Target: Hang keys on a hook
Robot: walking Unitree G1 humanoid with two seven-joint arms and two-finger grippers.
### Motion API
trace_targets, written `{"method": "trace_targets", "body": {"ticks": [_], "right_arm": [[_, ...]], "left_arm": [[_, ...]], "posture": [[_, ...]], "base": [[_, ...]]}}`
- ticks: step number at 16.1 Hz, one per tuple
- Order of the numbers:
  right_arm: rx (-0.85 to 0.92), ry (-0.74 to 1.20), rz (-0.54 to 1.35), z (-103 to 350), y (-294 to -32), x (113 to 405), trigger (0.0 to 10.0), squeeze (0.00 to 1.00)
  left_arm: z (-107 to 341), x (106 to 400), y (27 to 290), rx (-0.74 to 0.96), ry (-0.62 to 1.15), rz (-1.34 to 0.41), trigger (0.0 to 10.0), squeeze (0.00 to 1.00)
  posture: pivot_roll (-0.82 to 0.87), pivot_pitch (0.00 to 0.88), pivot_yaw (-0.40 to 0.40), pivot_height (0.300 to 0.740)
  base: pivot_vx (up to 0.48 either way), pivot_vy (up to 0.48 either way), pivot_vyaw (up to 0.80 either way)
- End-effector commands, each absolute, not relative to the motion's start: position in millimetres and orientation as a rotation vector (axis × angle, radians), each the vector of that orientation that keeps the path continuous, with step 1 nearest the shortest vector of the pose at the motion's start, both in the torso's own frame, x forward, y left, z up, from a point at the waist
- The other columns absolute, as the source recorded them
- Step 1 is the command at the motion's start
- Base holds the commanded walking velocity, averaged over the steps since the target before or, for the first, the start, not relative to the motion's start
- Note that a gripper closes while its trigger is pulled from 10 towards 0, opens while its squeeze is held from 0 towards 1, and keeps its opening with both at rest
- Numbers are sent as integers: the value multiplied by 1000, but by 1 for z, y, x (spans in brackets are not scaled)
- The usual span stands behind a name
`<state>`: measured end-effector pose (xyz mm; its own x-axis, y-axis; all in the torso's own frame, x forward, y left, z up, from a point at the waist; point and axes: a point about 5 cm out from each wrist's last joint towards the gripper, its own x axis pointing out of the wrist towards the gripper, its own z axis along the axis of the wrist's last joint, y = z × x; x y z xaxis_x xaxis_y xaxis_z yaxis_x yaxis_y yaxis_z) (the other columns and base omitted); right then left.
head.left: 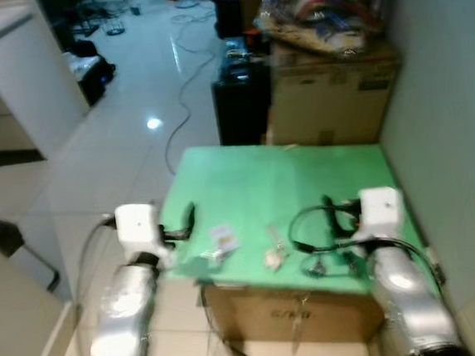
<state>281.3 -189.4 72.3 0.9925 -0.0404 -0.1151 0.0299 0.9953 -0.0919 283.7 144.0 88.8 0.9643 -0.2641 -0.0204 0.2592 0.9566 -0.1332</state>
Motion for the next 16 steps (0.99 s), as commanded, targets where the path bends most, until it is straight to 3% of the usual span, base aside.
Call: {"method": "trace_targets", "body": {"ticks": [1, 11, 14, 16], "right_arm": [[-84, 110, 5, 76, -179, 285, 10000, 0], [-147, 133, 225, 79, -156, 262, 10000, 0], [-156, 149, 233, 74, -152, 258, 10000, 0], [-149, 151, 237, 74, -146, 257, 10000, 0]], "left_arm": [[88, 288, 153, -80, 59, -268, 10000, 0], [82, 334, 145, 78, 143, -353, 10000, 0], [75, 343, 150, -39, 230, -297, 10000, 0], [52, 339, 169, -240, 351, -78, 10000, 0]], "posture": [[-153, 0, 56, 740], [-253, 0, 164, 740], [-266, 6, 178, 740], [-274, 23, 175, 740]], "base": [[0, 0, 0], [0, 0, 0], [0, 0, 0], [0, 0, 0]]}}
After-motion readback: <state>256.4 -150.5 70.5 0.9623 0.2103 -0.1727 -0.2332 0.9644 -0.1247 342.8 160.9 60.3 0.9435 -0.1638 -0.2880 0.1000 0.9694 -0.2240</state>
